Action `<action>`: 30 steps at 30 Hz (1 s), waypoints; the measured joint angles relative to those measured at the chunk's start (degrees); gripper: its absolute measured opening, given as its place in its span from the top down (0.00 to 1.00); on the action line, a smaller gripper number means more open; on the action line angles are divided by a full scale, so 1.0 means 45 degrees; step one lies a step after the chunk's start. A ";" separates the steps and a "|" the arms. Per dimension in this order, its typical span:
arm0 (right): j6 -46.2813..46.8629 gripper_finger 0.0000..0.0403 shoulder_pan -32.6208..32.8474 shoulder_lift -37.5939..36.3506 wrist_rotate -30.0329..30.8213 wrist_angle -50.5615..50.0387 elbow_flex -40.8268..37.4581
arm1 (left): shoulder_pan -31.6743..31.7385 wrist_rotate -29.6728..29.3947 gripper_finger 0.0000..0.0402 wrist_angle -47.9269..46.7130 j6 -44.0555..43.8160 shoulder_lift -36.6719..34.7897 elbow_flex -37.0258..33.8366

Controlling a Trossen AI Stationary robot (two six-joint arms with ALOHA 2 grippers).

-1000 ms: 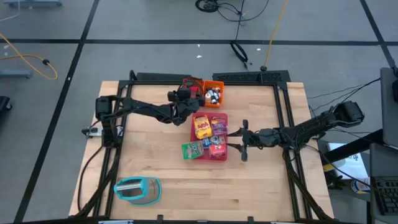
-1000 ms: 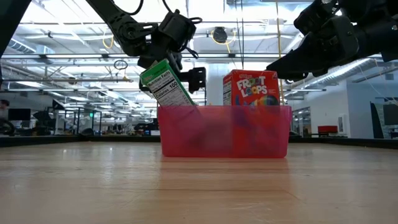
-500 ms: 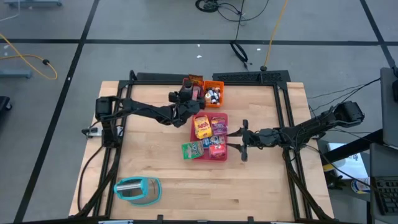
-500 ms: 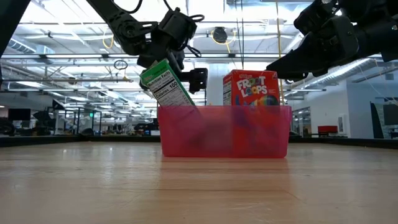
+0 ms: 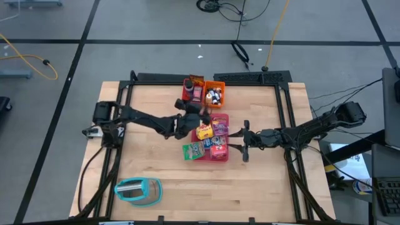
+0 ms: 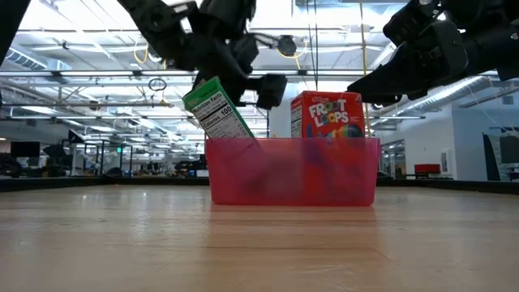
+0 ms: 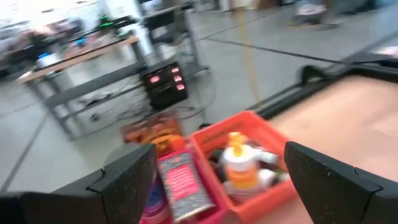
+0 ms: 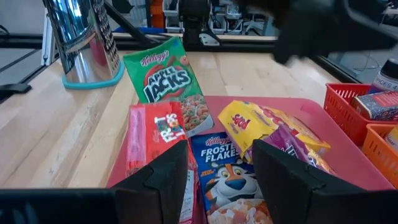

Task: Pick & Place Kitchen Items
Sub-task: Return to Home Position

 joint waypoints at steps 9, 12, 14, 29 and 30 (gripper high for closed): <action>-0.0207 0.59 0.0000 -0.1311 0.0025 -0.0692 -0.0010 | -0.1140 0.3536 0.13 -0.3929 0.1122 -0.2989 -0.0005; -0.0266 0.61 0.0000 -0.2324 0.0073 -0.1920 -0.0010 | -0.1240 0.4945 0.13 -0.5960 0.0548 -0.3908 -0.0073; -0.0237 0.63 0.0000 -0.3052 0.0079 -0.2727 -0.0010 | -0.1425 0.5111 0.13 -0.6228 0.0447 -0.4459 -0.0582; -0.0247 0.67 0.0000 -0.9882 0.0675 -0.4741 -0.2900 | -0.2725 0.8637 0.13 -0.2226 0.1124 -1.0552 -0.7844; -0.0242 0.67 0.0000 -1.0341 0.0662 -0.4750 -0.3141 | -0.2783 0.8929 0.13 -0.2016 0.1233 -1.1034 -0.8239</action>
